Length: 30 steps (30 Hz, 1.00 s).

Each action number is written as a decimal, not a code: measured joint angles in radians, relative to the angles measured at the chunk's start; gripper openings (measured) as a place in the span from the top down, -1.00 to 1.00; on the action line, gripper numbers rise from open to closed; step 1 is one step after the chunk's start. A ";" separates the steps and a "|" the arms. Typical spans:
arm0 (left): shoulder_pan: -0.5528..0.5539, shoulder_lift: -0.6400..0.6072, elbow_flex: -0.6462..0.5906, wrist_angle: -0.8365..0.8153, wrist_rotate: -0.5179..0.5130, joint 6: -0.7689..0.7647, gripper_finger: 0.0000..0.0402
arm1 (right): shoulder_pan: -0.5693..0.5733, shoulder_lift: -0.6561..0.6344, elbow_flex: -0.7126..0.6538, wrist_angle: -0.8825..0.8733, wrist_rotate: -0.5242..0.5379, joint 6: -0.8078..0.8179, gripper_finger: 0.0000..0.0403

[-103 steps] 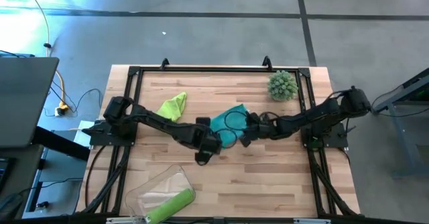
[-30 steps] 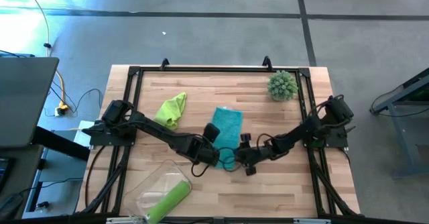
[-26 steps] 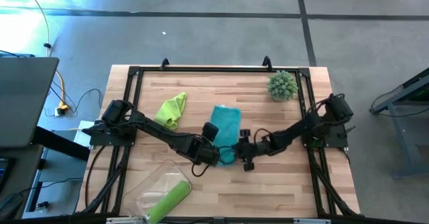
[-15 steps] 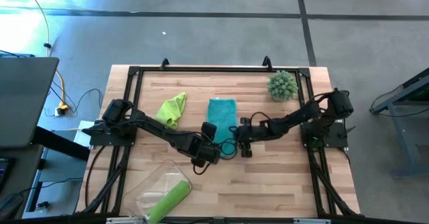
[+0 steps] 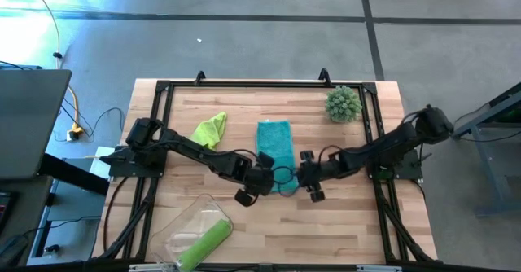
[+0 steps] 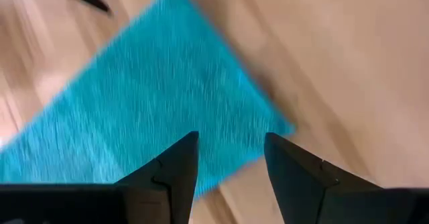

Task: Roll microfiber towels into tight, uniform cylinder then place into a basket
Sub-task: Roll the blue microfiber cloth

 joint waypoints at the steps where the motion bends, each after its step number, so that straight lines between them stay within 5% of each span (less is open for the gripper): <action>1: 0.000 0.000 0.000 0.021 0.012 0.011 0.21 | 0.014 0.011 0.000 -0.008 0.015 -0.026 0.10; 12: -0.003 0.016 -0.005 0.058 0.103 0.043 0.21 | 0.067 0.124 0.002 0.025 0.051 -0.221 0.10; 24: 0.000 0.138 -0.002 0.038 0.078 0.025 0.21 | 0.097 0.125 0.002 0.036 0.073 -0.207 0.10; 30: 0.015 0.140 -0.003 0.031 0.149 -0.055 0.21 | 0.137 0.108 0.002 0.033 0.086 -0.177 0.10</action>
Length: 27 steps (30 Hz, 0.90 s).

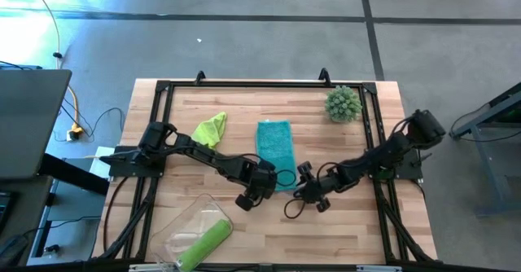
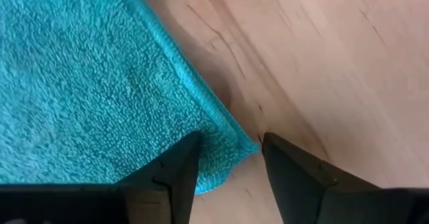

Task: Roll microfiber towels into tight, uniform cylinder then place into a basket
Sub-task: Roll the blue microfiber cloth

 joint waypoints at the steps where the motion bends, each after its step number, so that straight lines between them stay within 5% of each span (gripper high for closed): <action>1: 0.003 0.001 0.000 -0.002 0.006 -0.016 0.21 | 0.006 -0.005 0.000 0.004 0.012 -0.001 0.10; 9: 0.022 0.003 -0.001 -0.008 0.055 -0.123 0.21 | 0.006 -0.001 0.000 0.066 0.123 -0.026 0.10; 18: 0.020 0.003 -0.002 -0.007 0.045 -0.158 0.21 | -0.023 0.101 0.004 0.095 0.119 -0.036 0.13; 27: 0.016 0.003 -0.003 -0.004 0.042 -0.192 0.45 | 0.002 0.110 0.003 0.085 0.139 0.121 0.66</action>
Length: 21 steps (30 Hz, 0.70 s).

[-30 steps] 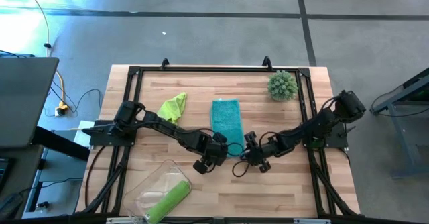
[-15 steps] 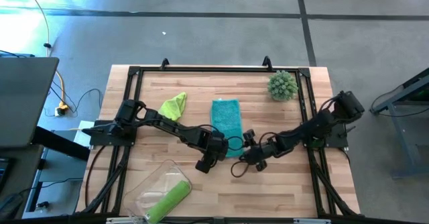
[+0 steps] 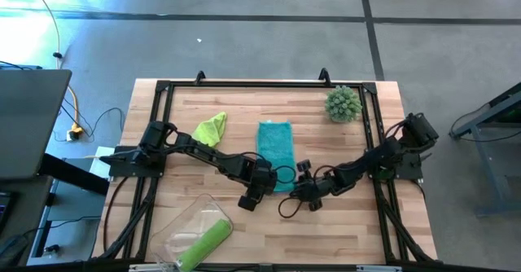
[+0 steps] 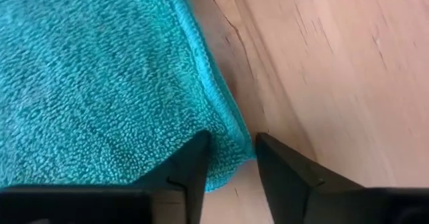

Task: Roll microfiber towels into tight, uniform cylinder then place into a basket
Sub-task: Roll the blue microfiber cloth

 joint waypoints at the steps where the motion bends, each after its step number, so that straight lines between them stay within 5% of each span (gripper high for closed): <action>1: -0.001 0.000 0.000 0.001 -0.001 -0.004 0.50 | 0.002 0.000 0.000 -0.001 0.000 0.014 0.74; 5: -0.010 -0.005 0.010 -0.001 -0.012 -0.028 0.73 | -0.003 -0.019 -0.001 -0.004 -0.032 0.063 0.97; 11: -0.023 -0.017 0.044 -0.020 -0.034 -0.047 0.96 | -0.034 -0.075 -0.006 -0.017 -0.088 0.183 0.91; 21: -0.029 -0.056 0.050 -0.039 -0.052 -0.173 0.96 | -0.119 -0.146 -0.005 0.018 -0.256 0.454 0.99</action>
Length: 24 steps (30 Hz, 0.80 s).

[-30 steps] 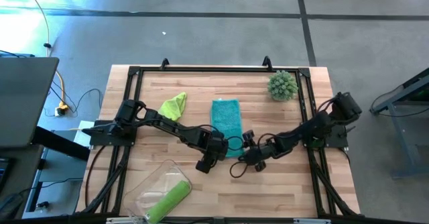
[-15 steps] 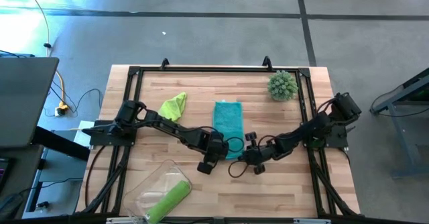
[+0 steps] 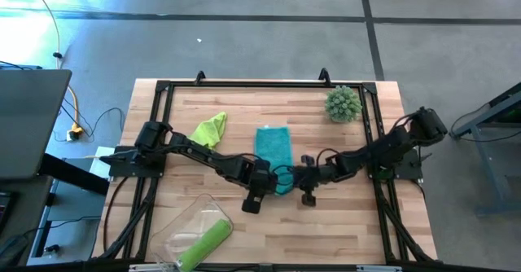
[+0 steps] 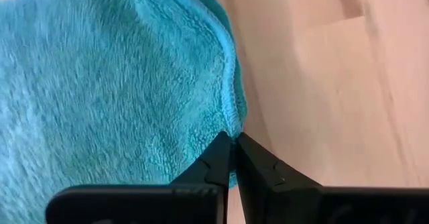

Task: Roll microfiber towels into tight, uniform cylinder then place into a basket
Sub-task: Roll the blue microfiber cloth

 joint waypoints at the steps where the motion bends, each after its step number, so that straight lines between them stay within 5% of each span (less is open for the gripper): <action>1: 0.000 -0.001 -0.001 -0.006 -0.009 -0.020 0.96 | -0.009 0.000 0.000 0.000 -0.001 0.023 0.99; 13: 0.006 -0.021 0.000 -0.077 -0.214 -0.177 0.96 | -0.102 0.000 0.001 -0.010 0.000 0.118 0.99; 24: 0.016 -0.009 0.000 -0.093 -0.280 -0.263 0.96 | -0.113 0.011 0.002 -0.047 0.030 0.157 0.99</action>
